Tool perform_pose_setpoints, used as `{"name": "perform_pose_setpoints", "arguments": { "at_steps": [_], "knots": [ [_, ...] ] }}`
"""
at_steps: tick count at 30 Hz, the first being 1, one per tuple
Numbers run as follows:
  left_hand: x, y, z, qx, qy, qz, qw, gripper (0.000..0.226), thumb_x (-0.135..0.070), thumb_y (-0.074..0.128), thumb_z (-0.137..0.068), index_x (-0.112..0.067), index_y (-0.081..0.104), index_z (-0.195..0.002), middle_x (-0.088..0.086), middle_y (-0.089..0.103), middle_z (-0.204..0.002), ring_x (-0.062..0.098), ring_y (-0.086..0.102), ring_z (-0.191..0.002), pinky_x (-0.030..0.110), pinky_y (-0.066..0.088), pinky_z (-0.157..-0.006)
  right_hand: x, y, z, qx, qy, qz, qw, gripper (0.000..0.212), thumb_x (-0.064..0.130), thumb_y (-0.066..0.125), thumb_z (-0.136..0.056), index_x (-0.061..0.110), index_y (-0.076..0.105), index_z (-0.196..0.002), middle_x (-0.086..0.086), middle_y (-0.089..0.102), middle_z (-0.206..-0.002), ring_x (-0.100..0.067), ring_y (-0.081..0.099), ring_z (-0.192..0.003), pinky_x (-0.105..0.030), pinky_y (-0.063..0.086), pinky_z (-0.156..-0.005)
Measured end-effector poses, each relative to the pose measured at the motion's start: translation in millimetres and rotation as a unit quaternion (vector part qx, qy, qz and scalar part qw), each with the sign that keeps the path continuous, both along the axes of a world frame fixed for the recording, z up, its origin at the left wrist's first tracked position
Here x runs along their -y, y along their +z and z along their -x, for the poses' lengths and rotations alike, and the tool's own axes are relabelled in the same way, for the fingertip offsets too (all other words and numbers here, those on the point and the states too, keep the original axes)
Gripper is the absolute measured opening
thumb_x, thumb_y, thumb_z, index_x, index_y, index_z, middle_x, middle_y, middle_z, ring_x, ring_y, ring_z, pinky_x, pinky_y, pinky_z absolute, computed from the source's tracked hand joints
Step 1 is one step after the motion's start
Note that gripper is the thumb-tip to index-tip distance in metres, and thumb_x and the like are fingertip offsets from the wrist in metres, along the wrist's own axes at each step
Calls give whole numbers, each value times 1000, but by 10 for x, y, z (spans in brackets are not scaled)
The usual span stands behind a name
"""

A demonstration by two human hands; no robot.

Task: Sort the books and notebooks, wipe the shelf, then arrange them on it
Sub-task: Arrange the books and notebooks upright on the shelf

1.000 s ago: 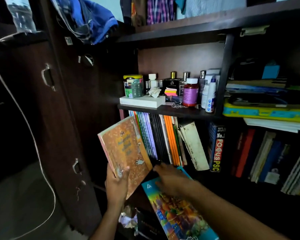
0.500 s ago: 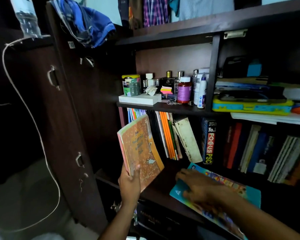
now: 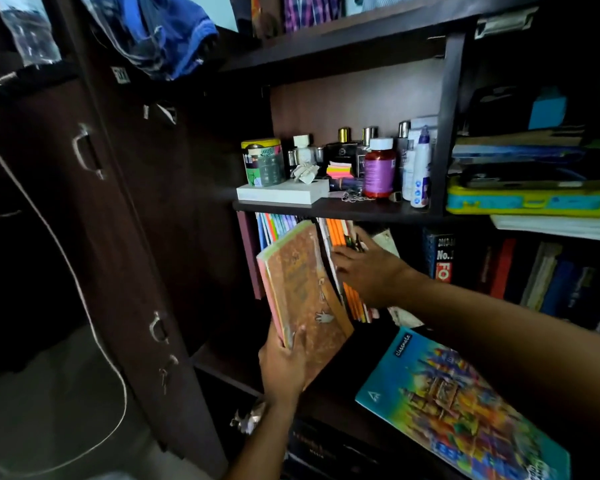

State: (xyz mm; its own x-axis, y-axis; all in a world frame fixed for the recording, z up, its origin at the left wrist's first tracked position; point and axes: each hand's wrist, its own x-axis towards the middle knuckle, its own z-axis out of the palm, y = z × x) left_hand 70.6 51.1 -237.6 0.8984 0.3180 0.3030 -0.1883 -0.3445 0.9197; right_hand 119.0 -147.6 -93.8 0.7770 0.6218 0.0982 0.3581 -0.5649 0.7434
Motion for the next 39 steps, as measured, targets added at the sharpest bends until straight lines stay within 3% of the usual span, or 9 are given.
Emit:
{"name": "perform_pose_setpoints", "arguments": {
  "at_steps": [5, 9, 18, 21, 26, 29, 33, 36, 39],
  "knots": [
    [3, 2, -3, 11, 2, 0, 1000, 59, -52, 63, -94, -29, 50, -146, -13, 66, -118, 2, 58, -104, 21, 42, -80, 196, -60, 69, 23, -37, 59, 997, 56, 25, 38, -102, 14, 30, -156, -13, 19, -165, -32, 13, -153, -67, 17, -117],
    [0, 12, 9, 6, 1, -11, 1000, 62, -57, 61, -93, -28, 50, -146, -8, 70, -119, 12, 66, -107, 24, 47, -81, 130, -125, 103, 67, -71, 91, 991, 49, 25, 36, -103, 8, 43, -148, -17, 35, -150, -40, 28, -143, -67, 20, -115],
    [37, -23, -9, -22, -23, -57, 998, 60, -66, 64, -86, -34, 57, -135, -7, 71, -113, 16, 69, -104, 39, 60, -86, -99, -345, -154, 30, -136, 145, 980, 57, 43, 43, -103, 14, 41, -152, -10, 41, -158, -42, 18, -151, -61, -7, -122],
    [25, -47, -77, -29, -40, -65, 997, 53, -46, 76, -85, -22, 62, -131, -3, 72, -112, 18, 70, -103, 33, 57, -84, -165, -390, -213, 29, -129, 199, 971, 69, 53, 49, -99, 17, 33, -156, -7, 31, -163, -38, 13, -153, -60, -9, -121],
    [13, -52, -86, -27, -74, -101, 992, 55, -48, 66, -93, -22, 54, -140, -1, 70, -119, 20, 68, -108, 26, 51, -82, -339, -483, -345, 24, -202, 212, 956, 60, 46, 53, -97, 19, 43, -150, -20, 47, -142, -42, 39, -130, -57, 32, -103],
    [15, -55, -107, -25, -86, -109, 990, 53, -48, 61, -95, -23, 53, -142, -8, 66, -117, 15, 64, -108, 21, 44, -84, -245, -491, -433, 2, -248, 218, 944, 47, 45, 54, -96, 22, 56, -137, -17, 53, -130, -37, 44, -121, -51, 33, -94],
    [19, -132, -185, -37, -104, -160, 981, 52, -55, 67, -89, -18, 68, -126, -6, 73, -113, 15, 69, -107, 21, 51, -85, 17, -559, -351, -37, -242, 65, 967, 54, 50, 51, -97, 16, 58, -138, -10, 54, -146, -32, 37, -142, -51, 10, -121],
    [4, -145, -220, -64, -109, -144, 981, 64, -74, 63, -81, -19, 73, -114, -8, 75, -101, 13, 72, -98, 28, 58, -81, 69, -498, -162, -53, -146, -118, 981, 30, 34, 43, -103, 17, 68, -107, -6, 73, -111, -29, 56, -119, -46, 14, -120],
    [5, -122, -216, -76, -95, -108, 987, 44, -59, 65, -88, -23, 71, -112, -13, 73, -97, 12, 70, -95, 28, 55, -81, 58, -604, -33, 2, -77, -271, 959, 46, 43, 35, -101, 18, 74, -95, -6, 75, -87, -28, 60, -118, -44, 2, -124]
  ]
}}
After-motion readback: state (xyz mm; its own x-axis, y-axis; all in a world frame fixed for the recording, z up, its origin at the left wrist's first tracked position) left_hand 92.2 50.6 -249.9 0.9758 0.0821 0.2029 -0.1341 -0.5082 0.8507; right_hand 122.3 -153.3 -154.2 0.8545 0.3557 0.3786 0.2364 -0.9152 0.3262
